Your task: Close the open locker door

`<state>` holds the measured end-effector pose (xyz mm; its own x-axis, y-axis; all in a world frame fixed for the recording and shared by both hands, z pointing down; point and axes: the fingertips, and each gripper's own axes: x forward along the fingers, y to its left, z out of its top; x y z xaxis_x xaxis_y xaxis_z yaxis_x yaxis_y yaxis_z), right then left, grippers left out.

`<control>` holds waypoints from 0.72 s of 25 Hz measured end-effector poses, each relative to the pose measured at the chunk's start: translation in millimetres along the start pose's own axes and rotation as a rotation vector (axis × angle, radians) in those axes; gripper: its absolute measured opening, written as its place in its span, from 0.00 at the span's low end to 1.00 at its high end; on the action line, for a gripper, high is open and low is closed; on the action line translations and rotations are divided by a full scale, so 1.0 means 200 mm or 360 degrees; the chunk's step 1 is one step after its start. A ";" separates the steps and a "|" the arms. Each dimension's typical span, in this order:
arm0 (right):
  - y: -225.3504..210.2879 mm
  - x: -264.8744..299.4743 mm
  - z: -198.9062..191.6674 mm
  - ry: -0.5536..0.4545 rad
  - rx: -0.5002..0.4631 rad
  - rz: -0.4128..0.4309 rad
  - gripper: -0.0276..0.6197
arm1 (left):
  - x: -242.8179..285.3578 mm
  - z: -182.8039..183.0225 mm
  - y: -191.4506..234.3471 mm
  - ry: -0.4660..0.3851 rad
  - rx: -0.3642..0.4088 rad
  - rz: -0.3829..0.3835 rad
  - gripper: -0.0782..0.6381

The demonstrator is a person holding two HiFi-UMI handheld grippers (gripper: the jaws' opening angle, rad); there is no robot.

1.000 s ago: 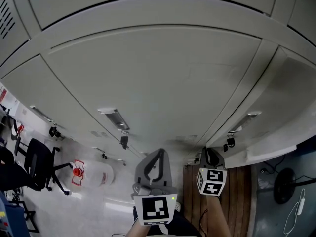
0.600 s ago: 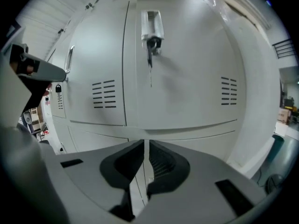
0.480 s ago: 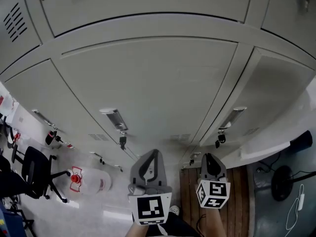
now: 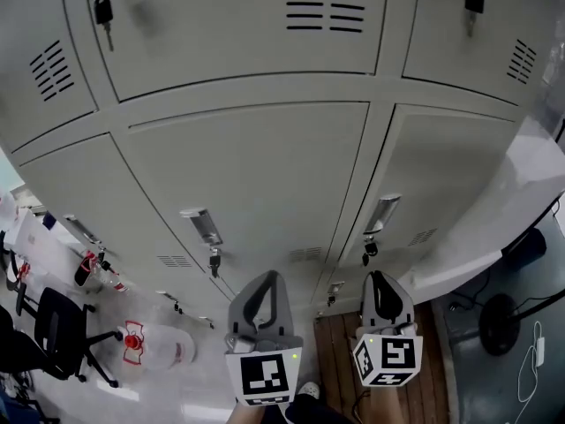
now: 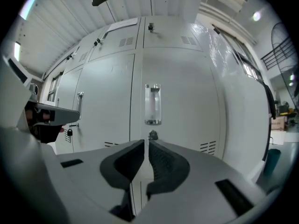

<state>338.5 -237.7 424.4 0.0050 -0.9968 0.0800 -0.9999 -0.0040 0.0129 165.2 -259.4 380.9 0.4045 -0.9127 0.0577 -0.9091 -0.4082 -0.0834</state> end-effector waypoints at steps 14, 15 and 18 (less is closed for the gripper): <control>0.00 -0.17 0.44 -0.0273 -0.0065 -0.0018 0.10 | -0.09 0.31 -0.04 -0.0191 0.0018 -0.0021 0.11; 0.00 -0.18 0.45 -0.0280 -0.0066 -0.0020 0.10 | -0.09 0.32 -0.04 -0.0198 0.0019 -0.0023 0.11; -0.01 -0.19 0.47 -0.0290 -0.0057 -0.0021 0.10 | -0.10 0.34 -0.05 -0.0208 0.0018 -0.0029 0.11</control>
<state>338.5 -207.6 328.4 0.0128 -0.9947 -0.1022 -0.9987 -0.0178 0.0482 173.4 -237.5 313.2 0.4312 -0.8995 -0.0706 -0.9006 -0.4243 -0.0946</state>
